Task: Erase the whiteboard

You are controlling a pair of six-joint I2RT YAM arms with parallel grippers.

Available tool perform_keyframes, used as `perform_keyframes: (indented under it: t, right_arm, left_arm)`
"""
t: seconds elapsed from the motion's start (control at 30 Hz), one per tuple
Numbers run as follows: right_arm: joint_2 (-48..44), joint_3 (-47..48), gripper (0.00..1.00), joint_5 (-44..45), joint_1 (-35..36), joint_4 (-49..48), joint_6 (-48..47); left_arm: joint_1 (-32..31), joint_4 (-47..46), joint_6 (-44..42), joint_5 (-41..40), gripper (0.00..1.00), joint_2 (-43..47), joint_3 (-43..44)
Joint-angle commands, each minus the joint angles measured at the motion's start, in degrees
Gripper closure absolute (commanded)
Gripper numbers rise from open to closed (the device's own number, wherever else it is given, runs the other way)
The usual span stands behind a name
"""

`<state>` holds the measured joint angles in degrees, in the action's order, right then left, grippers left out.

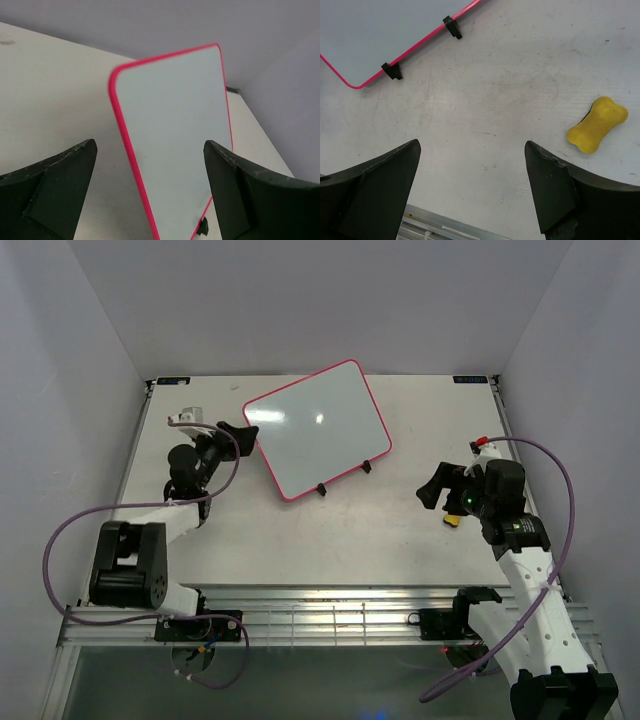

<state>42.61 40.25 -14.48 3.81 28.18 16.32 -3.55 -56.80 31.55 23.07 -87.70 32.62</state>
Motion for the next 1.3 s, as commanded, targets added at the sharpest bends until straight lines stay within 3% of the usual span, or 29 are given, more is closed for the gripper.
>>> perform_keyframes:
  t: [0.0,0.13,0.23,0.4,0.53,0.6,0.77,1.03,1.27]
  right_arm:
    - [0.7,5.0,0.10,6.7,2.4,1.4,-2.3]
    - [1.2,5.7,0.10,7.7,2.7,1.8,-2.0]
    - [1.4,6.8,0.10,9.1,2.7,3.2,-2.1]
    - [4.1,15.1,0.10,9.6,3.0,10.2,-4.3]
    - [7.7,23.0,0.10,13.6,3.0,17.9,-8.4]
    - [8.6,27.0,0.10,19.8,4.8,20.4,-8.1]
    - [7.8,31.5,0.10,20.5,5.9,24.5,-8.5]
    - [-1.2,30.3,0.10,21.7,7.0,26.1,-8.1]
    - [-7.2,24.3,0.10,25.5,8.5,26.3,-8.8]
  left_arm:
    - [0.2,22.7,0.5,-20.9,0.02,12.3,1.3]
    - [0.3,46.1,-2.6,-34.6,0.02,19.7,9.0]
    - [0.3,63.0,-4.8,-38.9,0.02,22.4,18.3]
    - [0.2,77.8,-15.2,-30.5,0.02,28.4,24.4]
    - [0.1,85.9,-17.9,-28.9,0.02,38.5,22.8]
    - [0.2,89.7,-19.0,-26.7,0.02,45.2,21.4]
    - [-1.7,96.4,-22.3,-25.6,0.02,57.3,21.3]
    - [-5.4,107.2,-22.4,-27.9,0.02,57.6,29.6]
    - [-7.3,108.4,-19.1,-38.1,0.02,57.8,30.2]
